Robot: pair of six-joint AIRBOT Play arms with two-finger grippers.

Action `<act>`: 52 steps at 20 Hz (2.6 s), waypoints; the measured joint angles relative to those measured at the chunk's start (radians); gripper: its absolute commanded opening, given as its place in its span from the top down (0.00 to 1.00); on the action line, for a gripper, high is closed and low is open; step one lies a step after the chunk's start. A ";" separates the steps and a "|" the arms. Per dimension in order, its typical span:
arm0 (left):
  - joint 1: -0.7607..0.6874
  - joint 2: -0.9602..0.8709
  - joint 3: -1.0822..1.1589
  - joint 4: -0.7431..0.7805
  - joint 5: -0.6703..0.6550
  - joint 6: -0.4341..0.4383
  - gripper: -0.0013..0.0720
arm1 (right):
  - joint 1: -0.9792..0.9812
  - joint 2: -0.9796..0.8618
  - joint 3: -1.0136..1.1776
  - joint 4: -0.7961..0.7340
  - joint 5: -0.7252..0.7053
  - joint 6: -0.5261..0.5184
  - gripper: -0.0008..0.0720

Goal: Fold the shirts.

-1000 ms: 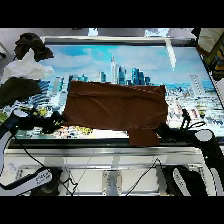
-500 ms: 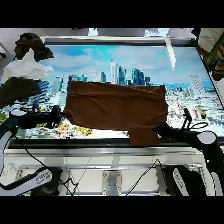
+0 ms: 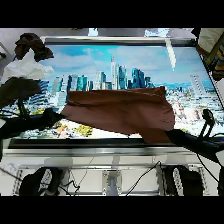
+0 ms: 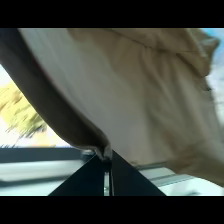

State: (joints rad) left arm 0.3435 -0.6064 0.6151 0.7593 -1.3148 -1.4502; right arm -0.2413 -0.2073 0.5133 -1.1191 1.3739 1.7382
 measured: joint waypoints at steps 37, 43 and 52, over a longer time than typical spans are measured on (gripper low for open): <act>-0.283 -0.575 0.000 0.200 0.563 -0.143 0.97 | 0.002 -1.108 0.224 0.346 -0.872 -0.615 0.95; -0.293 -0.594 0.034 0.149 0.661 -0.148 0.97 | 0.007 -1.169 0.261 0.343 -0.902 -0.621 0.95; -0.294 -0.601 0.138 0.172 0.727 -0.146 0.97 | 0.035 -1.201 0.269 0.347 -0.941 -0.628 0.95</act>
State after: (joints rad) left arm 0.0498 -1.2076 0.7532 0.9318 -0.5873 -1.5959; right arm -0.2062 -1.4082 0.7818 -0.7719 0.4328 1.1099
